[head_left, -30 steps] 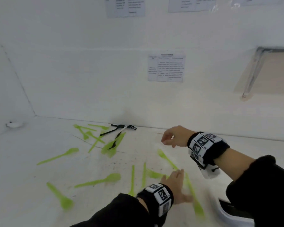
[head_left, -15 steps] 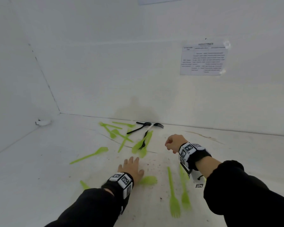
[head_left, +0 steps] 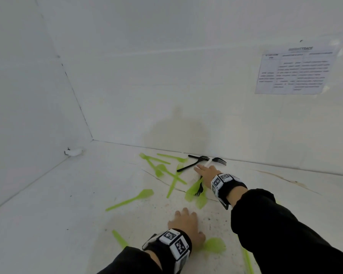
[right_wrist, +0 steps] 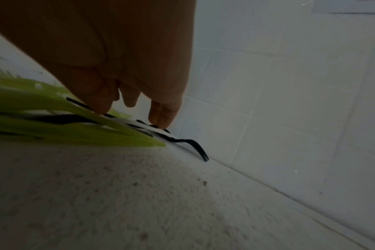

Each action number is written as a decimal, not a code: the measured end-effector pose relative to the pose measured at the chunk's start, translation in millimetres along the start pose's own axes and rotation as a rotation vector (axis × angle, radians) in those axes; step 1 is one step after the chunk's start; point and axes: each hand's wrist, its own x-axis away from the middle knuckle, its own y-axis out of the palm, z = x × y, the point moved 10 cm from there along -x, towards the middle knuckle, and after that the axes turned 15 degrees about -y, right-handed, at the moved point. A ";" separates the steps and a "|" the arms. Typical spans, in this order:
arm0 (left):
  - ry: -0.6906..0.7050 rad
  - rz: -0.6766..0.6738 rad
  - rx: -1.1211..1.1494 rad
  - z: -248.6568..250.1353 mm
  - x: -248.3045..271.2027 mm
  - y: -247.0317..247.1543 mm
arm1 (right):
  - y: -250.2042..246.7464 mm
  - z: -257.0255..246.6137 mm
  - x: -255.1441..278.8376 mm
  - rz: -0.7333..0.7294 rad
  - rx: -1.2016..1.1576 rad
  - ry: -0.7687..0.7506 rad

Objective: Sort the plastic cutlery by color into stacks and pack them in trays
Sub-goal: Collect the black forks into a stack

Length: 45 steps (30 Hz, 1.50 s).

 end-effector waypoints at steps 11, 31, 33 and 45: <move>0.003 -0.004 -0.004 0.6 -0.5 2.0 | -16.1 14.2 1.5 0.040 0.036 0.096; -0.019 0.006 0.115 9.5 4.5 -2.1 | -75.5 49.0 165.5 0.513 -0.339 0.069; 0.009 0.060 0.183 28.4 15.4 -10.8 | -75.7 59.6 196.5 0.494 -0.306 0.089; 0.613 -0.086 0.295 275.5 165.0 22.3 | -23.2 154.0 410.0 0.430 -0.318 0.290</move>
